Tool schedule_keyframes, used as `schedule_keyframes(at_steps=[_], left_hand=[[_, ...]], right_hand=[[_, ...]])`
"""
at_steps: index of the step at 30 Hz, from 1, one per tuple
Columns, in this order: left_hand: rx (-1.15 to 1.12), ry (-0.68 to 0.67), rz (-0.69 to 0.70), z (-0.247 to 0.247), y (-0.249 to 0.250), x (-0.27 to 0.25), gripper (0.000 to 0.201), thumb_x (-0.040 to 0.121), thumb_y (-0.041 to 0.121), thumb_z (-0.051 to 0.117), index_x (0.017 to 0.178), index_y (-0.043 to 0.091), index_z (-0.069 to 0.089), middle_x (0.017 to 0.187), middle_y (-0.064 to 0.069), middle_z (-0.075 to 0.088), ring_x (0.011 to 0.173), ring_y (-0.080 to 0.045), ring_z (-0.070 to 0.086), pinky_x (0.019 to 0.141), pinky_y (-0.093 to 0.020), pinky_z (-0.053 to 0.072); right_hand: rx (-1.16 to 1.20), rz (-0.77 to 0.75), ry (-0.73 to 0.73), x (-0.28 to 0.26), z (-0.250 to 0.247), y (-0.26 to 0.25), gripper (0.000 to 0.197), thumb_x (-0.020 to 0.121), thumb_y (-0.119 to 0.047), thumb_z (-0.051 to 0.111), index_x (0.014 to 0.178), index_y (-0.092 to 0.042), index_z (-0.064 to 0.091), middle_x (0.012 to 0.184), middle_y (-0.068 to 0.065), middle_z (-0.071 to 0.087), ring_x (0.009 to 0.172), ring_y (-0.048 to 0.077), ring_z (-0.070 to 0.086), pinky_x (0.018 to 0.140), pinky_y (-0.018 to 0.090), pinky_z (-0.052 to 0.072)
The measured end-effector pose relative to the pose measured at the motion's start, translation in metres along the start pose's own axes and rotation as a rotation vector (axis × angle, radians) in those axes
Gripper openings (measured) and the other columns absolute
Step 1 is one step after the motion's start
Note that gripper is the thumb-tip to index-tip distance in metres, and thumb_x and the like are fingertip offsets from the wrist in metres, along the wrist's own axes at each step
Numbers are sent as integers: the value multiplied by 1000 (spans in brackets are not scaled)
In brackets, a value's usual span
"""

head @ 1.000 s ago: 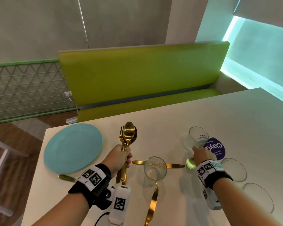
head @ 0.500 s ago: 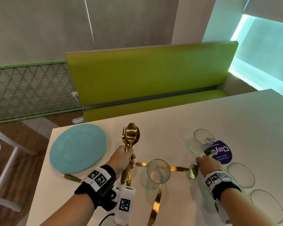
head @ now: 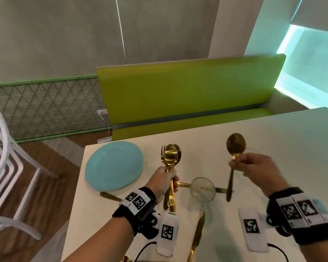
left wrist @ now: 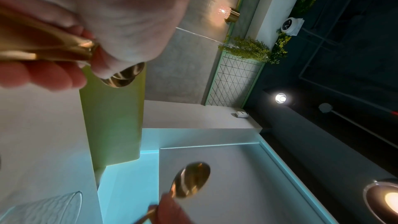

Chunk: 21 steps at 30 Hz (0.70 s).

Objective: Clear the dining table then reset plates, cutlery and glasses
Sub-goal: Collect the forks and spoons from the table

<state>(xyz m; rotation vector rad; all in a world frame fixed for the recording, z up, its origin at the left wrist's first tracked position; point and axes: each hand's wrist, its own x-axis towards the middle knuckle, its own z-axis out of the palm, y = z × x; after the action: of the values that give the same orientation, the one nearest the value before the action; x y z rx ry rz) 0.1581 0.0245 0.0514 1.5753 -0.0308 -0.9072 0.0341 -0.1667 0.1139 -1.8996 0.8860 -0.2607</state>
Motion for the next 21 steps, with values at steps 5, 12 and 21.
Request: schedule_keyframes(at_steps=[5, 12, 21], left_hand=[[31, -72, 25, 2, -10, -24, 12, 99, 12, 37, 94, 7, 46, 74, -5, 52, 59, -14, 50, 56, -24, 47], [-51, -102, 4, -6, -41, -55, 16, 99, 15, 36, 99, 9, 51, 76, -10, 59, 63, -21, 59, 67, -33, 52], [-152, -89, -73, -13, -71, -77, 25, 102, 21, 26, 93, 10, 46, 67, -7, 51, 52, -15, 48, 49, -24, 44]], right_hand=[[123, 100, -200, -36, 60, -31, 6, 77, -15, 73, 76, -11, 69, 69, 0, 65, 57, 11, 45, 54, 22, 35], [176, 226, -234, -68, 121, -6, 17, 76, -13, 75, 86, -3, 66, 70, 3, 63, 54, 11, 45, 50, 21, 36], [-63, 244, -320, -85, 138, 28, 31, 78, -45, 68, 83, -15, 60, 74, -1, 58, 63, 11, 47, 55, 24, 38]])
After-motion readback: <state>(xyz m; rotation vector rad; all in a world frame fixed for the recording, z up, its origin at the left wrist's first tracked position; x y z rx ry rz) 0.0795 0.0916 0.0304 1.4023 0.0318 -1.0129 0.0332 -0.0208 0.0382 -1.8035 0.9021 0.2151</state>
